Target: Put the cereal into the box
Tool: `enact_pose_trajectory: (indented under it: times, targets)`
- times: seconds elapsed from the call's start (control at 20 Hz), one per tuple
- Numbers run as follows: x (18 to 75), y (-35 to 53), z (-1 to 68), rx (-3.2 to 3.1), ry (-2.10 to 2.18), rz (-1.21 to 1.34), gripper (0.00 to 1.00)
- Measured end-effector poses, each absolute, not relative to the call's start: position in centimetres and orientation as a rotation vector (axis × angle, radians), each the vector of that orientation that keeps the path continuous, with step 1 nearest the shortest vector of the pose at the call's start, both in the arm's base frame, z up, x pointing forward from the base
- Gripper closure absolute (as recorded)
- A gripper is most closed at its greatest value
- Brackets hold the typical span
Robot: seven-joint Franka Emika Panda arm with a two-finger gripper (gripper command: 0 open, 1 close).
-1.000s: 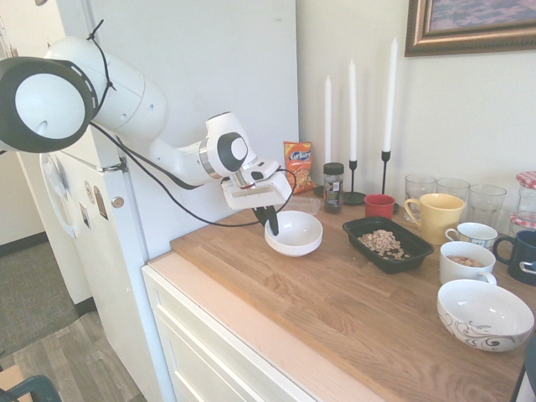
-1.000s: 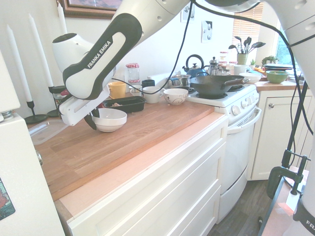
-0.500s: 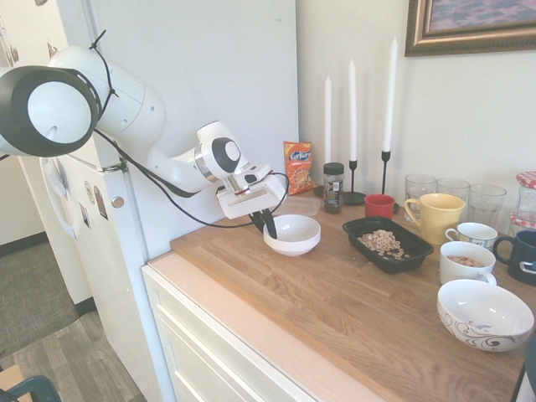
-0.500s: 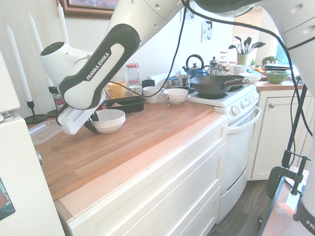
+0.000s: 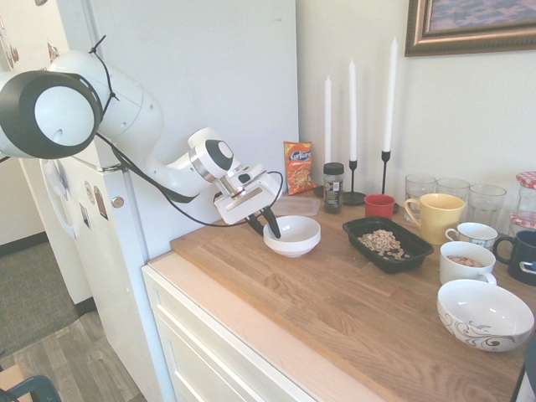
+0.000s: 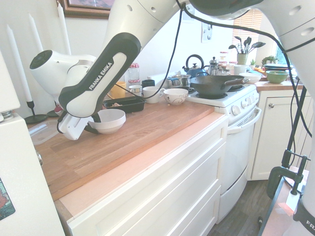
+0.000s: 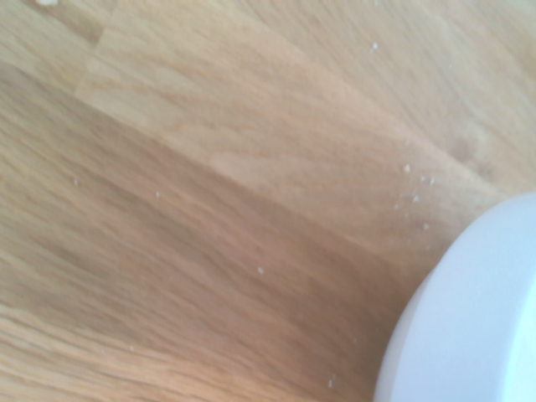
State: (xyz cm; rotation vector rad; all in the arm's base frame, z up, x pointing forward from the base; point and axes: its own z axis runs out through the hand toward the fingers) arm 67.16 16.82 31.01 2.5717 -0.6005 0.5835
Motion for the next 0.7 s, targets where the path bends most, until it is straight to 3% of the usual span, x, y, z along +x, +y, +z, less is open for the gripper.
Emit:
enact_pose_trajectory:
  times: [0.5, 0.7]
  targets:
    - [68.6, 14.3, 38.7, 2.694, -0.916, 0.649, 0.0]
    - [68.8, 10.6, 43.0, 2.861, -1.121, 0.55, 0.0]
